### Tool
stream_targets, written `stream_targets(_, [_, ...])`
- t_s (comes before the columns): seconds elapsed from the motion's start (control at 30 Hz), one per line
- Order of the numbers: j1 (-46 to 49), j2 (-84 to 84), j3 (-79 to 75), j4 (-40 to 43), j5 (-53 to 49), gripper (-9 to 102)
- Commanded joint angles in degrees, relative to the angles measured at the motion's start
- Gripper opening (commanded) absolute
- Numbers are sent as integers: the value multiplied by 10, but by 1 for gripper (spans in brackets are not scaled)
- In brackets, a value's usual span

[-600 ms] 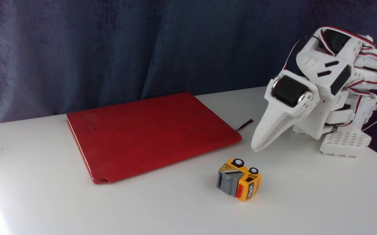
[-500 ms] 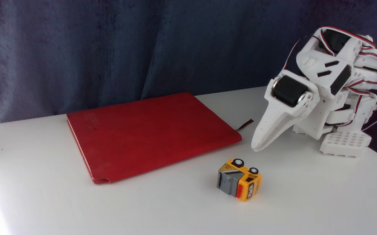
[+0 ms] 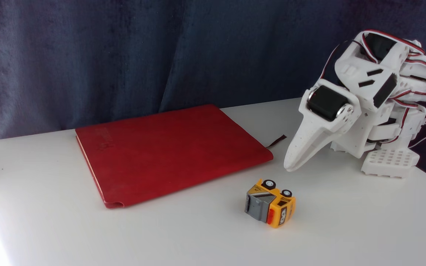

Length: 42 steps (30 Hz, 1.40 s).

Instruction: Grasp a toy truck onto the red notebook.

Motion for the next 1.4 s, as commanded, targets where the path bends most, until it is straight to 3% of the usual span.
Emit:
stream_targets(0.0, [0, 10, -3, -8, -2, 0])
stream_targets(0.3, [-40, 10, -2, -4, -43, 0])
stream_targets(1.27, [-37, 10, 4, -20, -45, 0])
stream_targets(1.37, [6, 10, 0, -9, -40, 14])
